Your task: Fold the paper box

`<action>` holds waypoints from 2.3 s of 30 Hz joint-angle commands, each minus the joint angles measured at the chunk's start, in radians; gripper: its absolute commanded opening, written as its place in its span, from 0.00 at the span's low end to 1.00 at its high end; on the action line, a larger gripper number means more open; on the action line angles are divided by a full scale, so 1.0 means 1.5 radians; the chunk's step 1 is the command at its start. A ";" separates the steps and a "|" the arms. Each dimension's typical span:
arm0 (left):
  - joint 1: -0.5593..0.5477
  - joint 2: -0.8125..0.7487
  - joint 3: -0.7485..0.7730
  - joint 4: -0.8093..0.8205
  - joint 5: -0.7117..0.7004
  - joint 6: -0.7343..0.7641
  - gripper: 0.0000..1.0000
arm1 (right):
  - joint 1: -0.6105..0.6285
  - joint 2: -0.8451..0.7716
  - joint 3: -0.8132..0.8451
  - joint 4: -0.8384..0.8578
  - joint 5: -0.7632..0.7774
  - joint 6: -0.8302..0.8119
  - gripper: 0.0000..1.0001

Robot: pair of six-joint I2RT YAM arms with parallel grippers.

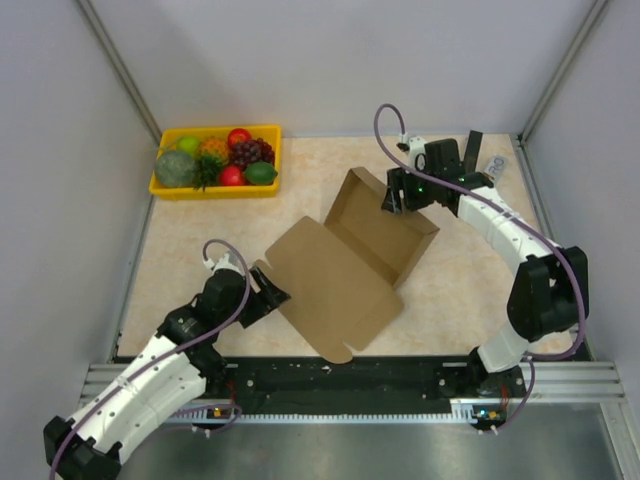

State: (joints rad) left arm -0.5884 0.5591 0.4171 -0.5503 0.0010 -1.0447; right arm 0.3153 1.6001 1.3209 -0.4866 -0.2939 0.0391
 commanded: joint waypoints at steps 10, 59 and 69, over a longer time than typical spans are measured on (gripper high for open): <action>0.002 0.029 -0.046 0.017 0.030 -0.137 0.82 | -0.034 0.041 -0.024 0.004 -0.017 0.007 0.52; 0.065 0.429 0.265 0.529 0.078 0.368 0.60 | 0.021 -0.096 -0.020 0.023 -0.043 0.002 0.56; 0.113 0.671 0.403 0.648 0.248 0.618 0.48 | 0.075 -0.055 0.052 -0.057 0.045 -0.058 0.55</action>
State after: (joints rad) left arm -0.4286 1.5230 0.9878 0.2428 0.2134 -0.3107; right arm 0.4049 1.4998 1.3205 -0.5255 -0.3019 0.0185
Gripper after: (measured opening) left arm 0.487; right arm 0.556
